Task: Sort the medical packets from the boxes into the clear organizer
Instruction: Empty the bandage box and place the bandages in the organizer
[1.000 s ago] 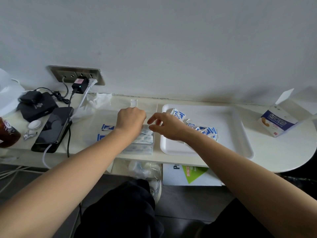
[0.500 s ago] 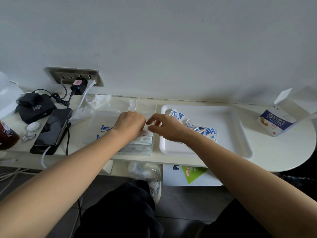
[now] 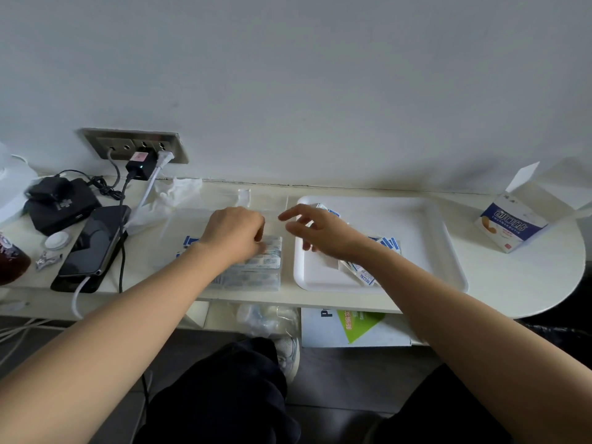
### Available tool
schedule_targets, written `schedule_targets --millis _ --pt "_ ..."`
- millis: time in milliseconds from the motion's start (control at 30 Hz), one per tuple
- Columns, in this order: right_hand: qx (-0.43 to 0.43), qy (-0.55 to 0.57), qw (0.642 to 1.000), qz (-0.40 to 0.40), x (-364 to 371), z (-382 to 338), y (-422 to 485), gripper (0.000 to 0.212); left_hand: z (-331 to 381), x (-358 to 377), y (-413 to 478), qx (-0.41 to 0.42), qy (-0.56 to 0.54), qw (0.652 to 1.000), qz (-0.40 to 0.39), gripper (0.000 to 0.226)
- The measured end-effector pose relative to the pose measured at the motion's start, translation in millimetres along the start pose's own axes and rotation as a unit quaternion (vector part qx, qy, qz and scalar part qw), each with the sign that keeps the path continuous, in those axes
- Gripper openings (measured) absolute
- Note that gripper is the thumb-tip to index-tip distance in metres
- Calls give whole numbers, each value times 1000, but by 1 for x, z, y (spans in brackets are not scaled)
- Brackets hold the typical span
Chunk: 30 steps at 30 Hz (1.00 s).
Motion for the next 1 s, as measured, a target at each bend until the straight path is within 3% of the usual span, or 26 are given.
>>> schedule_targets --millis 133,233,333,533,633,833,1000 --pt "36 15 993 107 -42 24 -4 19 -1 -24 1 -59 -141 985 80 5" --pt "85 -56 988 119 -62 47 -12 21 28 -41 14 -46 -230 962 144 7" --pt "140 -166 974 61 -71 65 -25 39 67 -37 37 -20 -284 954 91 15" --pt "165 -324 931 -14 -82 77 -42 79 116 -4 60 -15 -253 967 -17 19" --pt "152 -319 935 -22 -78 89 -45 73 131 15 57 2 -241 969 -55 23" --pt "116 -286 947 85 -91 90 -46 48 134 37 54 9 -224 973 -53 36" --pt "92 -282 953 61 -90 92 -47 50 132 37 53 -6 -234 972 -16 28"
Point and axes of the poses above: each hand's wrist, its own y-axis towards the middle knuckle, its own x-axis out of the palm, z = x × y, the point moved 5 cm from there along y, towards the middle knuckle, and after that the axes turned 2 degrees about z, right-handed, at the moved point
